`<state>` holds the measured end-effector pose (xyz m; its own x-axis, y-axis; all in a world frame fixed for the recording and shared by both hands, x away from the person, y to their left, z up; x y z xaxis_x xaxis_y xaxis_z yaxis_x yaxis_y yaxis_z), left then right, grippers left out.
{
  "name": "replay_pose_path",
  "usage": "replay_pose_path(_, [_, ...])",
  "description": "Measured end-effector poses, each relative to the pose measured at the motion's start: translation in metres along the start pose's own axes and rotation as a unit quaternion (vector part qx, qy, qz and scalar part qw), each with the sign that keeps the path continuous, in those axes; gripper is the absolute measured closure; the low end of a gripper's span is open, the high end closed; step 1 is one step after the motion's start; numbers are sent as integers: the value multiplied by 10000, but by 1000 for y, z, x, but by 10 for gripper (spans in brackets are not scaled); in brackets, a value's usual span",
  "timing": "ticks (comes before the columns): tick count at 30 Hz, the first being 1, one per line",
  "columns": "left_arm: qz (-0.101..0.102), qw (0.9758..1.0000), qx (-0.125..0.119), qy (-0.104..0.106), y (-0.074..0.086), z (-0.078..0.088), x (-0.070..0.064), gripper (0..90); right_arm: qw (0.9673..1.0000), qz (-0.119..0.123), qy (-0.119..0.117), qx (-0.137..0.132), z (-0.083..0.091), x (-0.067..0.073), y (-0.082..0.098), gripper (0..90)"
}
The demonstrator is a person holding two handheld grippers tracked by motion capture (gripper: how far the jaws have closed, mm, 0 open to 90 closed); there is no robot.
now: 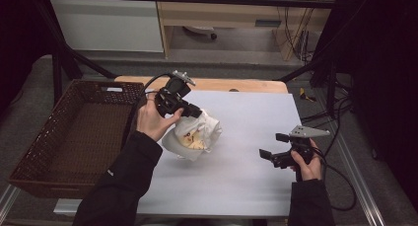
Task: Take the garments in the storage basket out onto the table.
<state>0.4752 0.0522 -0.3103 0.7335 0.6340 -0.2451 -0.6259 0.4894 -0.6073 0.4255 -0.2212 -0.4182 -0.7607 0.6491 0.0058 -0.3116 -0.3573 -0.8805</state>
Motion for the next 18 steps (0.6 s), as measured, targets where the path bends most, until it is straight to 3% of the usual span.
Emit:
replay_pose_path(7, [87,9997,213,-69,21,-25,8,744,10000,-11,0,-10,0,0,0,6])
replay_pose_path(9, [143,9997,167,-58,24,-27,10,701,10000,-14,-2,-6,0,0,0,6])
replay_pose_path(11, [211,9997,85,10,26,-24,12,616,10000,3,0,8,0,0,0,6])
replay_pose_path(14, [266,9993,-53,-271,30,-17,18,470,10000,1,3,8,0,0,0,6])
replay_pose_path(18, [372,9986,-297,-234,36,-4,22,338,10000,-7,8,0,0,0,0,6])
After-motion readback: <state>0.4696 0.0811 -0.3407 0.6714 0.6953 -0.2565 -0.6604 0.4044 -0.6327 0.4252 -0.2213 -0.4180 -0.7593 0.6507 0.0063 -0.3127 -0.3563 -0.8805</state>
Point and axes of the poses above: each handheld gripper's, and its own axes: z roughly backward along the jaws, y roughly out of its underside, x roughly to its left, the point moved 8 cm from there along -z, roughly forward along the jaws, and after that the axes turned 12 degrees about z, right-handed, at the moved point
